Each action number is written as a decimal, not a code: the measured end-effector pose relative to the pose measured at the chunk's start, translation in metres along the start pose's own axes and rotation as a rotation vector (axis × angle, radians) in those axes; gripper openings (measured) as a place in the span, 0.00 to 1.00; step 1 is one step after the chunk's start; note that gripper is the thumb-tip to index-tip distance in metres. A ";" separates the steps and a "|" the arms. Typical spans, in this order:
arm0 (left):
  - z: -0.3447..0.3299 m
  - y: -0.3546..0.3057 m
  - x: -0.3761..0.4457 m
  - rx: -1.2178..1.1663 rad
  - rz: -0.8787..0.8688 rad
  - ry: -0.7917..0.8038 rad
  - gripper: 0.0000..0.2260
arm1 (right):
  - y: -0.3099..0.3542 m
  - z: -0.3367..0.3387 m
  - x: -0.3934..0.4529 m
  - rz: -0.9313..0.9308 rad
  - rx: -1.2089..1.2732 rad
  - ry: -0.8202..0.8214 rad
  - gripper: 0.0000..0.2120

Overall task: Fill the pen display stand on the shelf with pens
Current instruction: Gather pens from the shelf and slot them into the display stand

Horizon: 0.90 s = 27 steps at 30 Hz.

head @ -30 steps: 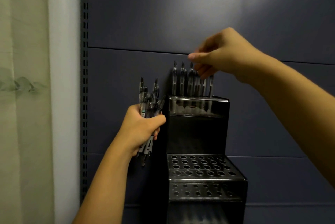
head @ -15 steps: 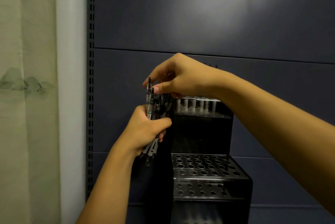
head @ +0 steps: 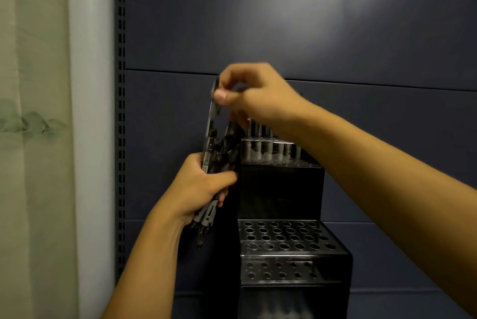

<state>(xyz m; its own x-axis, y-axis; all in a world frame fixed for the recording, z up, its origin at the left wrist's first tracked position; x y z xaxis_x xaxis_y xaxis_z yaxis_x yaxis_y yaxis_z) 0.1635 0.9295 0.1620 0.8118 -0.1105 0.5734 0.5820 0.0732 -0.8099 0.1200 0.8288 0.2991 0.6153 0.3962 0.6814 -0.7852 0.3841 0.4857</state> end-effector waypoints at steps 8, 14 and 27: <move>0.007 0.013 0.005 -0.021 0.055 -0.023 0.08 | 0.006 0.105 0.009 -0.033 0.266 -0.436 0.05; 0.009 0.014 0.006 -0.039 0.062 -0.047 0.08 | -0.019 0.154 -0.006 -0.129 -0.178 -0.579 0.08; 0.010 0.013 0.005 -0.031 0.047 -0.042 0.08 | -0.058 0.130 -0.013 -0.283 -0.187 -0.496 0.11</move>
<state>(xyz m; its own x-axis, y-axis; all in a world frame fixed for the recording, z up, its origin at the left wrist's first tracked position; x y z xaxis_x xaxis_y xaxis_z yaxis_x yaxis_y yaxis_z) 0.1759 0.9400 0.1555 0.8396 -0.0655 0.5392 0.5423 0.0461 -0.8389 0.1481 0.6927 0.3336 0.6576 -0.1623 0.7356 -0.5423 0.5758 0.6119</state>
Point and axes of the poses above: each hand's wrist, its own x-axis towards the middle knuckle, its own z-axis out of the back of the hand, y = z × x, the point moved 8 cm from there along x, towards the middle knuckle
